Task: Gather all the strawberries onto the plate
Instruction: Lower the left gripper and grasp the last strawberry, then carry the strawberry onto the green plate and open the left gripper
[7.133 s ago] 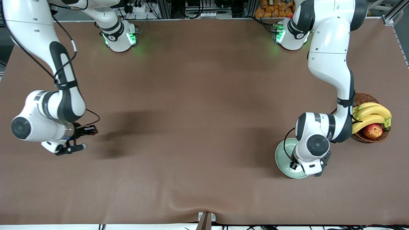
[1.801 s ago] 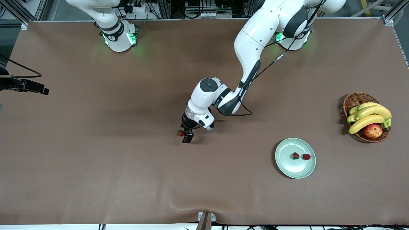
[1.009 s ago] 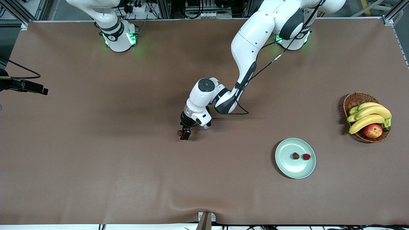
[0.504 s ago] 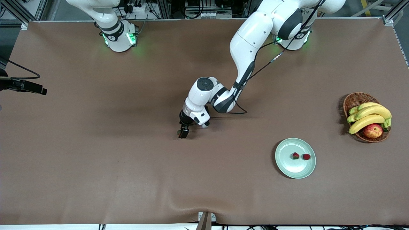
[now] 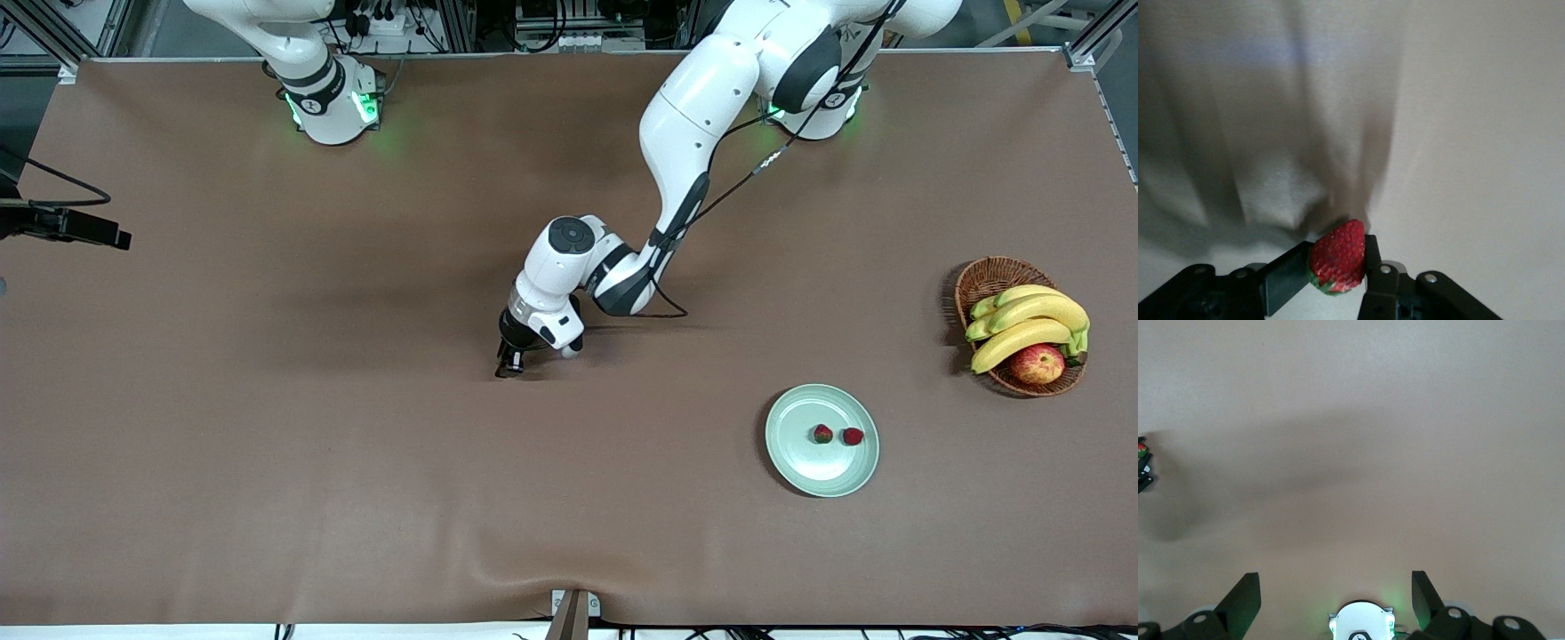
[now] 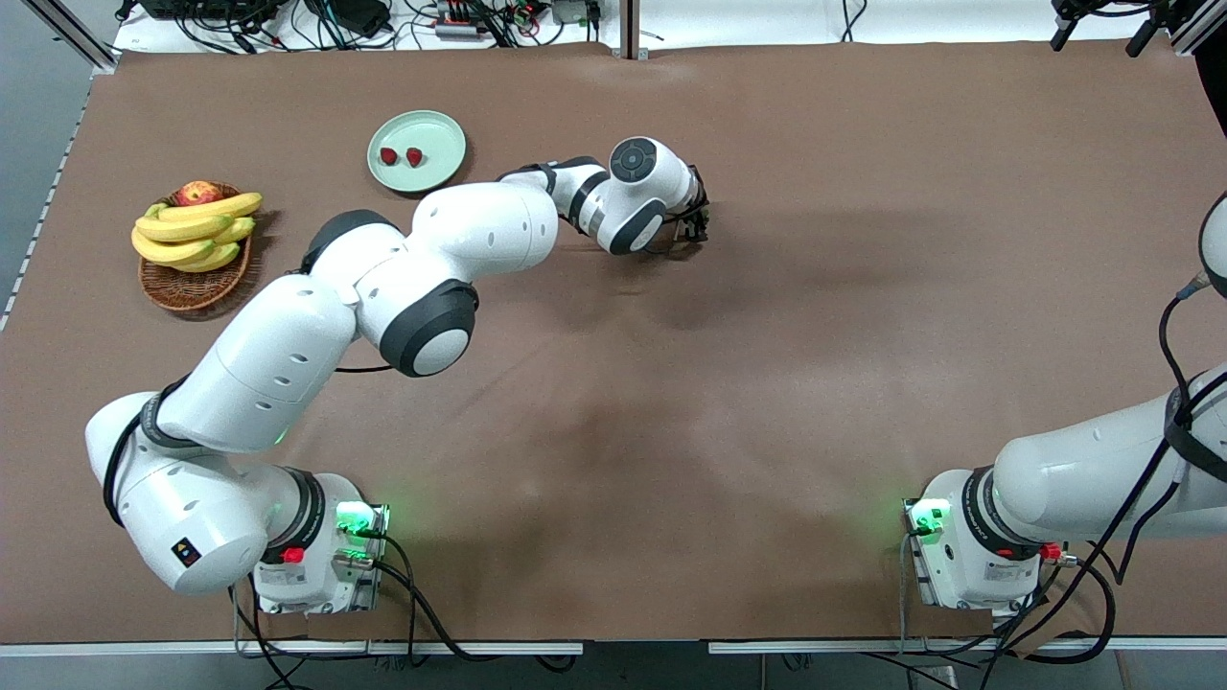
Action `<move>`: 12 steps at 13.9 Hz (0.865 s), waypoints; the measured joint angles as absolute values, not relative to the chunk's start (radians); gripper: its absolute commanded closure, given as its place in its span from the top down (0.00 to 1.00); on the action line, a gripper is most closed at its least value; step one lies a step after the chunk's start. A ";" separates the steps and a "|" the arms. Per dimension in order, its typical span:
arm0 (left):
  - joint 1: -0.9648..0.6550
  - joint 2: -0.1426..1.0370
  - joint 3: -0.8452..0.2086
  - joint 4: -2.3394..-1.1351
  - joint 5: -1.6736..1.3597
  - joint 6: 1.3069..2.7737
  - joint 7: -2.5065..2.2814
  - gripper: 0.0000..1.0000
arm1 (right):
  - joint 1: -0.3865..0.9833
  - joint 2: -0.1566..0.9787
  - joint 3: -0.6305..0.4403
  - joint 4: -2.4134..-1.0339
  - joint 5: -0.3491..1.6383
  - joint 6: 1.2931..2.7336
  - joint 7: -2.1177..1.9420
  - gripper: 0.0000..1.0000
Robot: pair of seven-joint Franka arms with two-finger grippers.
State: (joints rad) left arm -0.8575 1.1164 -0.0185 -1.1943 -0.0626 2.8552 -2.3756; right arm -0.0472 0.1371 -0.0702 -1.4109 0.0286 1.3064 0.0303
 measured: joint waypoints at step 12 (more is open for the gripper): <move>-0.616 0.937 0.007 -1.189 -0.196 2.548 -2.398 0.00 | -0.047 0.112 -0.058 -1.452 0.027 1.304 0.030 1.00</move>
